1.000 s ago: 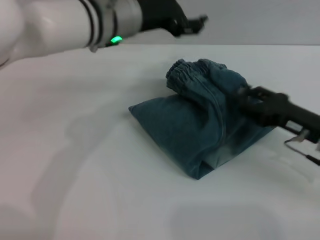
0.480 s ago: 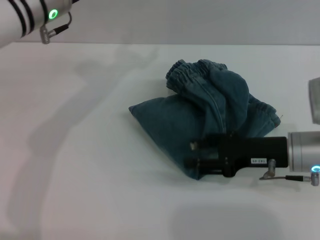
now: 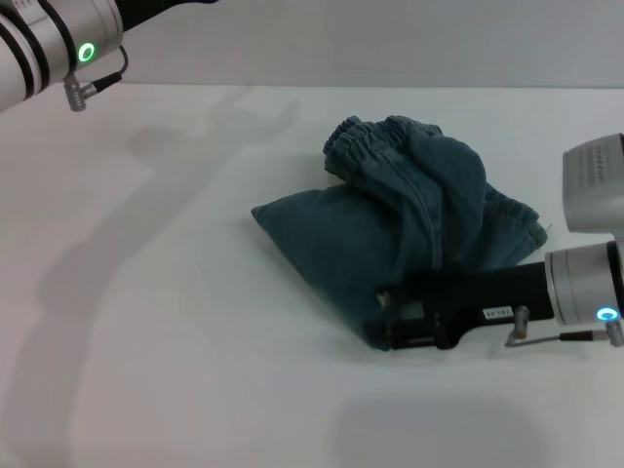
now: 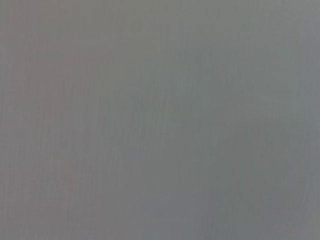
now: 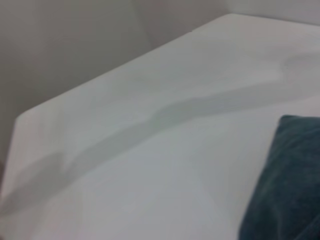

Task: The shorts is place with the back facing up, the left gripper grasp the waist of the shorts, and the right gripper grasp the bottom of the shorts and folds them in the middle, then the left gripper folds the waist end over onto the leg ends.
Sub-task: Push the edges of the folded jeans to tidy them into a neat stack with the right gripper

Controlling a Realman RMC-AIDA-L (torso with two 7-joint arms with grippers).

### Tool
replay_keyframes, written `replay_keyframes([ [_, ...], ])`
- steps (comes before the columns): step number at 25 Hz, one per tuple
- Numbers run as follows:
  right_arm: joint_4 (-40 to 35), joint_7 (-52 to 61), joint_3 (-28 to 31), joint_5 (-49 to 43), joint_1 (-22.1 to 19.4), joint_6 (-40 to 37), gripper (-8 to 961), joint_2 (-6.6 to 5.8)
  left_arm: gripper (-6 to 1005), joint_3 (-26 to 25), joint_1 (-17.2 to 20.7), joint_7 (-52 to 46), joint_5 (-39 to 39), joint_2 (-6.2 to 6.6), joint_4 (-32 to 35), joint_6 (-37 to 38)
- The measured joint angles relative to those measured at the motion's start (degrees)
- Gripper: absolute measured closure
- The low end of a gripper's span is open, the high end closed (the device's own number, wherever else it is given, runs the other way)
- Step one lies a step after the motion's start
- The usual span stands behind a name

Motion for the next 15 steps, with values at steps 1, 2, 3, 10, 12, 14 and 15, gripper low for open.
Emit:
replay_keyframes([
  [1, -0.01, 0.01, 0.0, 0.03, 0.23, 1.03, 460, 0.04, 187, -0.02, 0.3, 0.01, -0.34, 0.0, 0.08, 0.38],
  [2, 0.01, 0.02, -0.01, 0.09, 0.53, 2.09, 460, 0.09, 187, -0.02, 0.3, 0.01, -0.34, 0.0, 0.08, 0.38],
  [3, 0.06, 0.03, -0.03, 0.11, 0.87, 3.29, 461, 0.14, 187, -0.03, 0.38, 0.02, -0.47, 0.0, 0.17, 0.59],
  [10, 0.53, -0.22, -0.08, 0.5, 4.22, 9.48, 462, 0.46, 187, -0.04, 0.32, 0.03, -0.55, 0.0, 0.22, 0.88],
  [12, 0.6, -0.2, -0.09, 0.5, 5.34, 10.76, 463, 0.53, 187, -0.04, 0.25, 0.03, -0.57, 0.0, 0.22, 1.1],
  [14, 0.75, -0.11, -0.2, 0.52, 6.41, 12.3, 463, 0.62, 187, -0.04, 0.25, 0.03, -0.57, 0.0, 0.22, 1.1],
  [15, 1.01, 0.08, -0.29, 0.57, 7.05, 13.42, 464, 0.66, 187, -0.05, 0.34, 0.03, -0.59, 0.0, 0.35, 1.25],
])
